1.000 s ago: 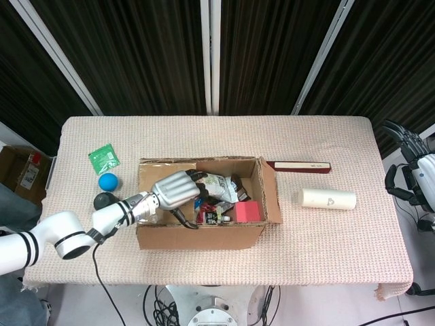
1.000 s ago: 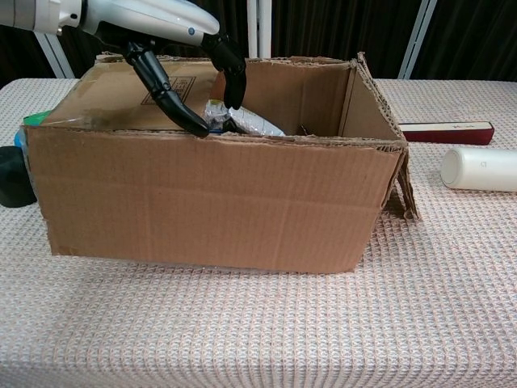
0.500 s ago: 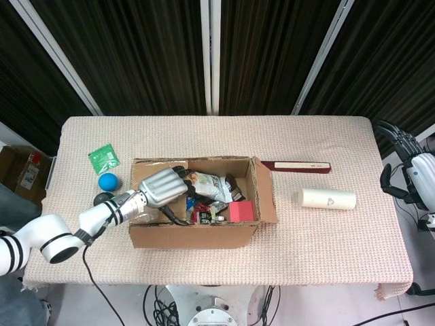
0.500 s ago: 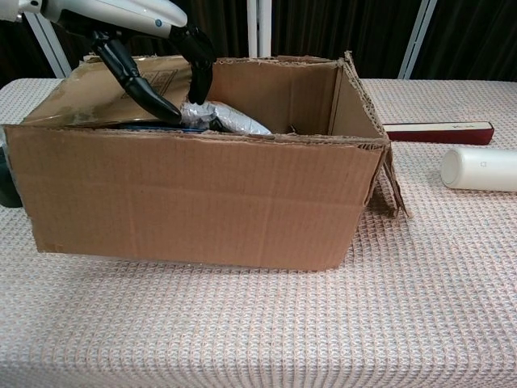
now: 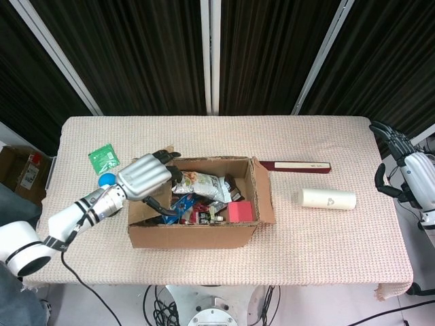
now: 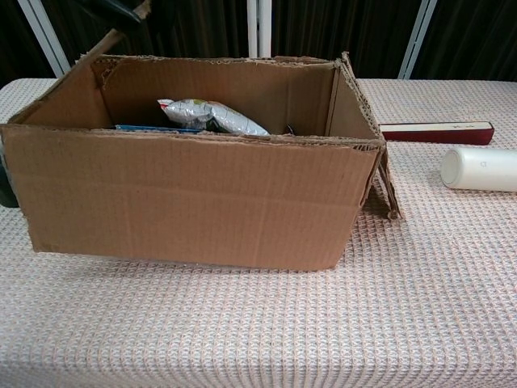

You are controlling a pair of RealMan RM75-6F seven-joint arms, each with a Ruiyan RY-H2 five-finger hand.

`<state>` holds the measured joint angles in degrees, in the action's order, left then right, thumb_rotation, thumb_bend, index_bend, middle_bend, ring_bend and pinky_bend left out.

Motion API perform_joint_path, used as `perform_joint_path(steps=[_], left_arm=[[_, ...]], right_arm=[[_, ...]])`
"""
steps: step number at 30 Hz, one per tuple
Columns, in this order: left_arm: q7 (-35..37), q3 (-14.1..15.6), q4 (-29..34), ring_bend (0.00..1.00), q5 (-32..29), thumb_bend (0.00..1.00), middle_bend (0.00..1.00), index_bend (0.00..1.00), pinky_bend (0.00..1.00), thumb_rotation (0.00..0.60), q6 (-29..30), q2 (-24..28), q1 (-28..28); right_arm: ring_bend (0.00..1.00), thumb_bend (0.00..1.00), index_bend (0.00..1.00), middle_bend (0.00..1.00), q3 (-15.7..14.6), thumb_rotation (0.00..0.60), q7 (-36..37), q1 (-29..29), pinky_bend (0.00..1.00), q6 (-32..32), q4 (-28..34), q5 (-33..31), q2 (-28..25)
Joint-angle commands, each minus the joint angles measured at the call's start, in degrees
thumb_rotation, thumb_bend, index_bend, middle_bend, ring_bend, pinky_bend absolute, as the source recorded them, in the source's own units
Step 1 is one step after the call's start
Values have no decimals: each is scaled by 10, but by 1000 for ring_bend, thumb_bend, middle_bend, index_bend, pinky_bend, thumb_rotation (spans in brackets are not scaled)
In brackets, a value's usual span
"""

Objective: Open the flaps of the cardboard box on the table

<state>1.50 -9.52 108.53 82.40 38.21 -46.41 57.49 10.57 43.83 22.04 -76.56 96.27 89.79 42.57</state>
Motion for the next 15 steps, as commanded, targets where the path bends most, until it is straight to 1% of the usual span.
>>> perform_joint_path(steps=[1,4,8,11,15], left_arm=[[14,-4,20,71,14,0,377,361,170,167,31,33,-25],[21,0,29,71,23,0,376,361,170,165,46,58,-45],[22,14,35,71,19,0,376,361,170,163,51,90,-73],[26,20,36,71,14,0,377,361,170,160,60,102,-91],[26,23,28,71,19,0,377,361,170,154,93,116,-122]], right_arm=[[0,743,0,24,-1,600,-1,1,0,2,2,3,2],[0,743,0,24,-1,600,-3,4,0,3,5,5,5],[0,743,0,24,-1,600,-7,7,0,6,11,9,7],[0,742,0,24,-1,600,-13,7,0,4,16,12,7],[0,743,0,24,-2,600,-20,8,0,6,23,12,7]])
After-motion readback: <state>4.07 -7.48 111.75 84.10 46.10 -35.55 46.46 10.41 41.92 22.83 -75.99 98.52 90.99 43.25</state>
